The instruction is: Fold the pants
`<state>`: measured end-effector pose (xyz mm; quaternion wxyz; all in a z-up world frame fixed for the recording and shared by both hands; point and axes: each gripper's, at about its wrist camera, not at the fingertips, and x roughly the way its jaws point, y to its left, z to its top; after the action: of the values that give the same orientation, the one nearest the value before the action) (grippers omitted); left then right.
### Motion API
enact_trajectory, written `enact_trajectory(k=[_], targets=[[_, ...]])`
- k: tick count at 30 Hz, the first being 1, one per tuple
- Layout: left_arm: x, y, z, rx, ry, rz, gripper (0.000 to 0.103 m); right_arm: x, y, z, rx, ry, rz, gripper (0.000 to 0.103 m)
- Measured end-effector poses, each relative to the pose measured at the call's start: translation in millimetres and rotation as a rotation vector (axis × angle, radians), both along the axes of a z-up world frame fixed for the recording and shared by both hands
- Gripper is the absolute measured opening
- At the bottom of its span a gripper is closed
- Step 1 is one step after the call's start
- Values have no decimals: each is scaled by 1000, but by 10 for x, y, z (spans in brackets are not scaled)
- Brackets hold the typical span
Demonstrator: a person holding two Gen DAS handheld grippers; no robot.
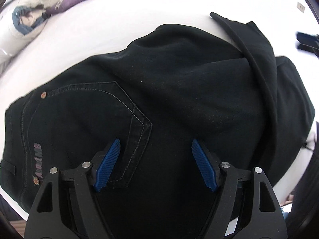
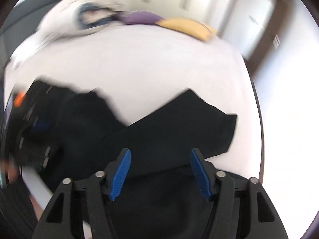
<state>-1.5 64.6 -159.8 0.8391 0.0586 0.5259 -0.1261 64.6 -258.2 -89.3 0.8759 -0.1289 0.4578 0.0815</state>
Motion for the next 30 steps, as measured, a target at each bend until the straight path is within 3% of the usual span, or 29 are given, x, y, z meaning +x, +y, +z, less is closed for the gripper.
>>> enact_trajectory(k=[3,8,14,18,21,23,24,30], targets=[[-73,-20,58,2,-1,-9,73,747,-234,35,98,77,-132,70],[-110,-27,14,-2,-16,6,74,1695,-279,-339,144,242,-319,70],[-156,66,-27,-7,-19,-20,77,2058,-98,-766,19,307,-403,70],[-159,48,-49,-10,-28,-17,78,2109,-67,-938,16,339,-414,67],[-162,36,-62,-10,-33,-10,78,2090,-59,-939,51,334,-403,47],[-204,67,-53,-8,-36,-5,78,2165,-55,-922,66,339,-383,16],[-186,37,-48,-7,-36,-4,78,2162,-76,-895,71,340,-379,8],[-65,-97,-118,-5,-30,1,78,2020,-306,-756,164,311,-394,2]])
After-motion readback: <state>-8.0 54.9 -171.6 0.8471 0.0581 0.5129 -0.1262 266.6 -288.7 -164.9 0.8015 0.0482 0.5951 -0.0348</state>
